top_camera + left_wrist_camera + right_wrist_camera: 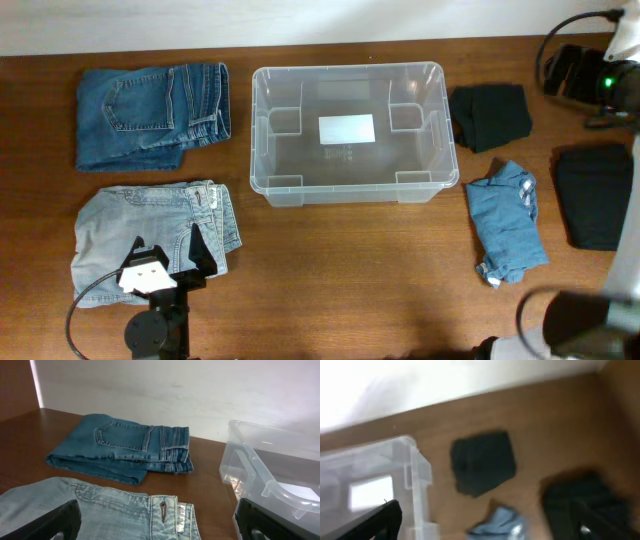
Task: Pack container
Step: 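Move the right gripper up and right toward the black folded garment, then lower the right gripper onto the black garment and grasp it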
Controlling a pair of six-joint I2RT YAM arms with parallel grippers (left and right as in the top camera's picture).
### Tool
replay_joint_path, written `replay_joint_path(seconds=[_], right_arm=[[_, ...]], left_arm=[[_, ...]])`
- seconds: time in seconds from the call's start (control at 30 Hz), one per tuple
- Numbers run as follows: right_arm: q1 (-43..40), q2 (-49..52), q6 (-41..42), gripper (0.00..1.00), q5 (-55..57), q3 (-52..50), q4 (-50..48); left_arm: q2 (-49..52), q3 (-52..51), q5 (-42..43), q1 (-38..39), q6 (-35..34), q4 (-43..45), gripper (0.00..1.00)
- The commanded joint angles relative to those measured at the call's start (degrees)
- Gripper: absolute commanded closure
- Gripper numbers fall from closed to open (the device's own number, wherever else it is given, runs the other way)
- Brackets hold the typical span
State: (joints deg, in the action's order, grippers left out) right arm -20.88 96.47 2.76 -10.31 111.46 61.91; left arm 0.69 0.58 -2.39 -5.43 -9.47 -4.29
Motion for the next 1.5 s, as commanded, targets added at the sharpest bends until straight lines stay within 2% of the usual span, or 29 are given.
replay_joint_path(seconds=[0.0, 0.13, 0.27, 0.53, 0.9, 1.03, 1.17, 1.47], right_arm=[[-3.13, 6.84, 17.68, 0.01, -8.55, 0.94, -0.2], [-3.58, 13.73, 19.21, 0.01, -11.54, 0.94, -0.61], [-3.58, 18.47, 31.15, 0.02, -11.58, 0.94, -1.31], [-2.73, 24.79, 46.23, 0.01, -11.1, 0.83, -1.49], [2.4, 27.71, 46.56, 0.01, -5.84, 0.68, -7.39], [4.02, 27.76, 50.51, 0.01, -1.97, 0.37, -7.32], [4.33, 27.78, 53.27, 0.01, -1.4, -0.68, -7.39], [4.37, 27.78, 53.27, 0.01, -0.57, -4.87, -11.28]], left_arm=[[-0.35, -0.09, -0.39, -0.37, 0.52, -0.26, 0.01], [-0.35, -0.09, -0.39, -0.37, 0.5, -0.26, 0.01], [-0.35, -0.09, -0.39, -0.37, 0.5, -0.26, 0.01], [-0.35, -0.09, -0.39, -0.37, 0.5, -0.26, 0.01], [-0.35, -0.09, -0.39, -0.37, 0.52, -0.26, 0.01], [-0.35, -0.09, -0.39, -0.37, 0.52, -0.26, 0.01], [-0.35, -0.09, -0.37, -0.37, 0.52, -0.26, 0.01], [-0.35, -0.09, -0.39, -0.37, 0.52, -0.26, 0.01]])
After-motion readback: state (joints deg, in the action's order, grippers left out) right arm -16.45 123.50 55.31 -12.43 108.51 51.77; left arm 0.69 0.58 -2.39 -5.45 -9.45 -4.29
